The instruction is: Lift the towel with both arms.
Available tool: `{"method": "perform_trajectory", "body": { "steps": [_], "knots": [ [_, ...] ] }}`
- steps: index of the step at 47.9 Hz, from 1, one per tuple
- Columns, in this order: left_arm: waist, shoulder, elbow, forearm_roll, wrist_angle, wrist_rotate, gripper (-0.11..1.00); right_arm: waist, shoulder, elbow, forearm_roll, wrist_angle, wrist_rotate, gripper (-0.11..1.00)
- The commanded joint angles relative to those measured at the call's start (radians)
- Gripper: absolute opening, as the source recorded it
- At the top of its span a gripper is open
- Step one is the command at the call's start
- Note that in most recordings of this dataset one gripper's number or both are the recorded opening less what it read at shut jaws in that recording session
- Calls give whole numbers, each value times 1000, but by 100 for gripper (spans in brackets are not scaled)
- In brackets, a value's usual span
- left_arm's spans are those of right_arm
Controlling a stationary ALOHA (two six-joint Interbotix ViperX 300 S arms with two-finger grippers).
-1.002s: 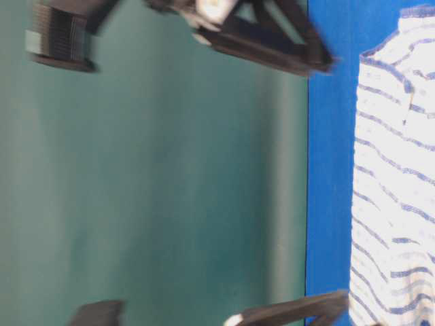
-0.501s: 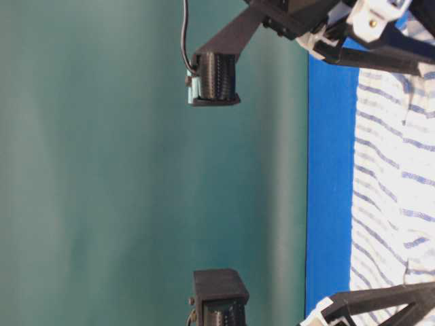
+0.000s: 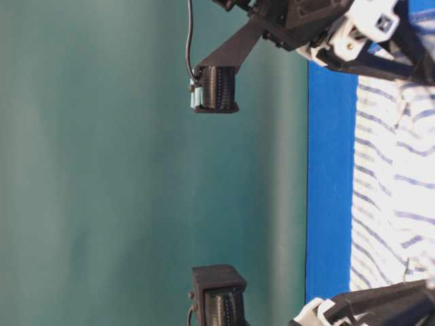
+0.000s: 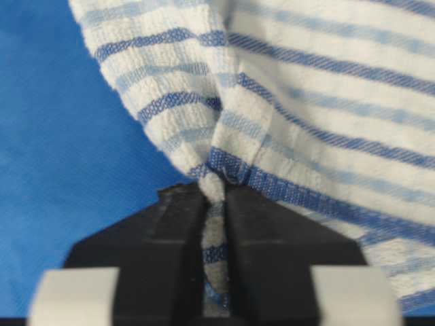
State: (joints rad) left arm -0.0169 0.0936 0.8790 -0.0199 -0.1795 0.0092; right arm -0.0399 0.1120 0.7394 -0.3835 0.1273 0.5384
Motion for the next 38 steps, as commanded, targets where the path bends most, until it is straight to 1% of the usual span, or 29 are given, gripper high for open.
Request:
{"method": "perform_trajectory", "body": {
  "steps": [1, 3, 4, 10, 13, 26, 33, 38],
  "knots": [
    [0, -14, -9, -2, 14, 2, 11, 0, -18, -6, -5, -6, -3, 4],
    [2, -18, -11, -2, 25, 2, 4, 0, -23, -8, -5, -5, -2, 4],
    [3, -23, -12, -2, 31, 0, 3, 0, -28, -8, -3, -3, 0, 4],
    [5, -87, -31, -2, 89, -2, 3, 2, -81, -17, -2, 25, 9, 4],
    [5, -150, -48, -2, 144, -3, 3, 6, -127, -28, 0, 58, 9, 4],
    [21, -428, -155, -2, 428, -5, 3, 9, -360, -124, -2, 287, -5, 4],
    [37, -540, -218, -2, 506, 2, 3, 11, -463, -212, -5, 413, -29, 4],
    [58, -614, -272, 2, 551, 5, 3, 11, -518, -284, -5, 486, -80, 4]
  ]
}}
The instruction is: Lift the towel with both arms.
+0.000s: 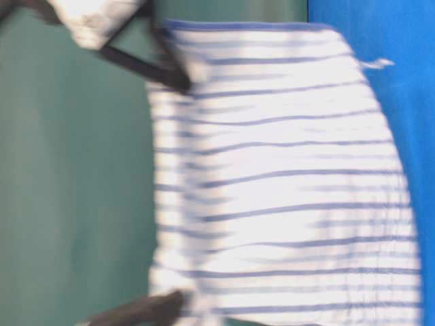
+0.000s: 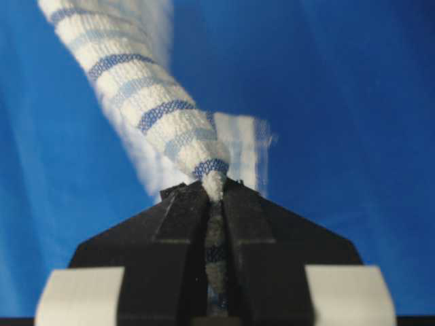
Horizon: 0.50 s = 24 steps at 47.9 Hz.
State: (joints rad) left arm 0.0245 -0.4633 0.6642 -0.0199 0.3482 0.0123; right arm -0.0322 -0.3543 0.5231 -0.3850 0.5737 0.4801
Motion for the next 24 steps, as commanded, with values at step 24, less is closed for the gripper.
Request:
{"method": "perform_trajectory", "body": {
  "steps": [24],
  "knots": [
    [95, -181, -314, 8, 172, 8, 3, 3, -110, -376, -3, 221, -187, 4]
  ]
}}
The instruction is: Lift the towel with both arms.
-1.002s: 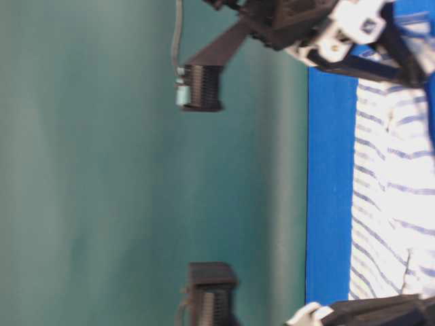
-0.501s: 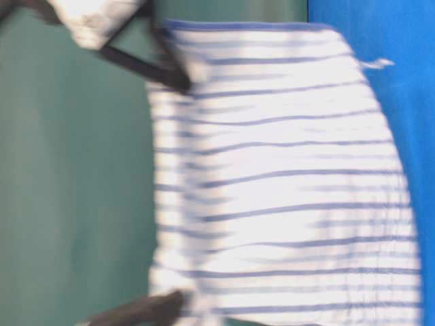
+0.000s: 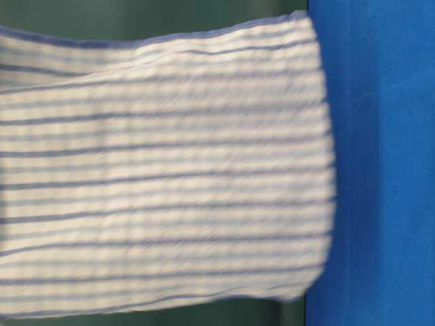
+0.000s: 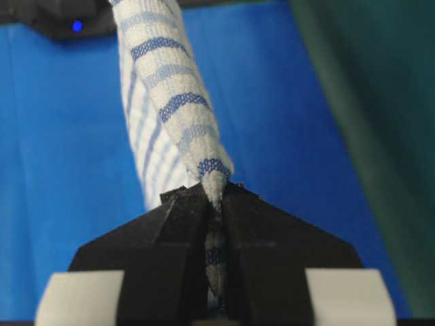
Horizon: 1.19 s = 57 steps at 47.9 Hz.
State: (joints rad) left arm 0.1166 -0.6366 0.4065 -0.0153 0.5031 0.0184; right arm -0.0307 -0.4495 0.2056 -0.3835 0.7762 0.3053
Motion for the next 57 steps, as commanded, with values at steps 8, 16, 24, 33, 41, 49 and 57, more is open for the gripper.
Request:
{"method": "perform_trajectory", "body": {
  "steps": [8, 16, 24, 33, 41, 49, 57],
  "knots": [
    [3, -8, -112, 3, 41, 55, 3, 2, -15, -127, -3, 64, -35, 4],
    [3, -6, -120, 5, 37, 71, 3, 11, -11, -133, 2, 83, -35, 4],
    [3, 3, -120, 3, 41, 71, 3, 12, -8, -133, 3, 80, -40, 4],
    [3, 2, -115, 3, 41, 69, 4, 14, -8, -133, 3, 78, -41, 4],
    [3, -3, -110, 0, 31, 66, 45, 12, -6, -130, -3, 83, -40, 25],
    [3, -8, -97, -2, 21, 66, 89, 12, -6, -120, -18, 87, -35, 68],
    [-2, -9, -87, 0, 20, 66, 91, 12, -6, -115, -20, 97, -31, 65]
  ]
}}
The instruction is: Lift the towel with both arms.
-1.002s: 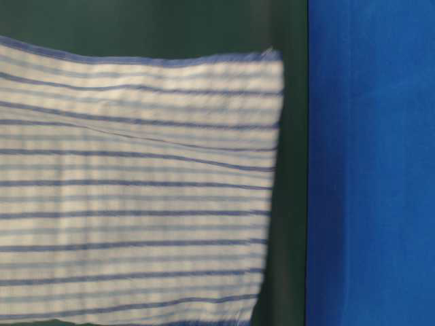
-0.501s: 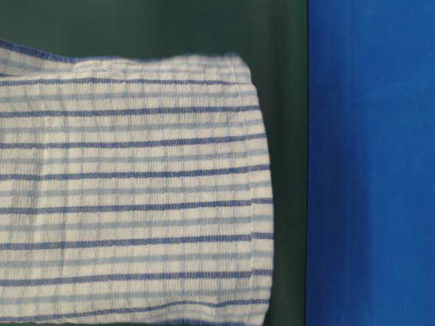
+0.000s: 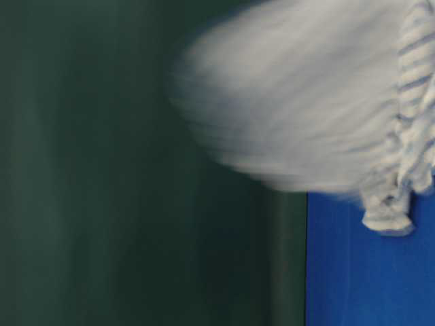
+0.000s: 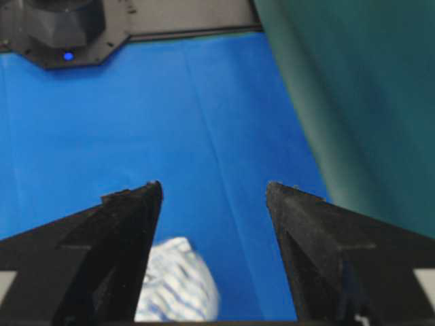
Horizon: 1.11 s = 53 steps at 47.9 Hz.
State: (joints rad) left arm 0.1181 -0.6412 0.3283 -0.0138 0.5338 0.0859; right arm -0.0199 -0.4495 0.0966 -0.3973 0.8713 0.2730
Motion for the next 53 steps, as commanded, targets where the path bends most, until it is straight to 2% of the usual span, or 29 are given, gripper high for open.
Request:
{"method": "perform_trajectory", "body": {
  "steps": [1, 9, 15, 21, 30, 40, 53],
  "knots": [
    [-5, -3, -6, -2, -12, -2, 91, 2, -6, -3, -6, 2, 2, 66],
    [-20, 12, 44, -2, -51, 0, 91, 3, -6, 49, -2, 2, 14, 66],
    [-29, 52, 152, -3, -150, 0, 91, 6, -5, 153, 9, -21, 37, 66],
    [-37, 114, 253, -3, -268, 0, 91, 12, 3, 296, 14, -100, 98, 66],
    [-43, 225, 356, -3, -413, 3, 91, 32, 21, 453, 15, -216, 190, 66],
    [-43, 368, 399, -2, -515, 5, 91, 44, 92, 565, 15, -347, 239, 66],
    [-43, 594, 417, -3, -698, 5, 91, 46, 241, 624, 15, -449, 258, 66]
  ]
}}
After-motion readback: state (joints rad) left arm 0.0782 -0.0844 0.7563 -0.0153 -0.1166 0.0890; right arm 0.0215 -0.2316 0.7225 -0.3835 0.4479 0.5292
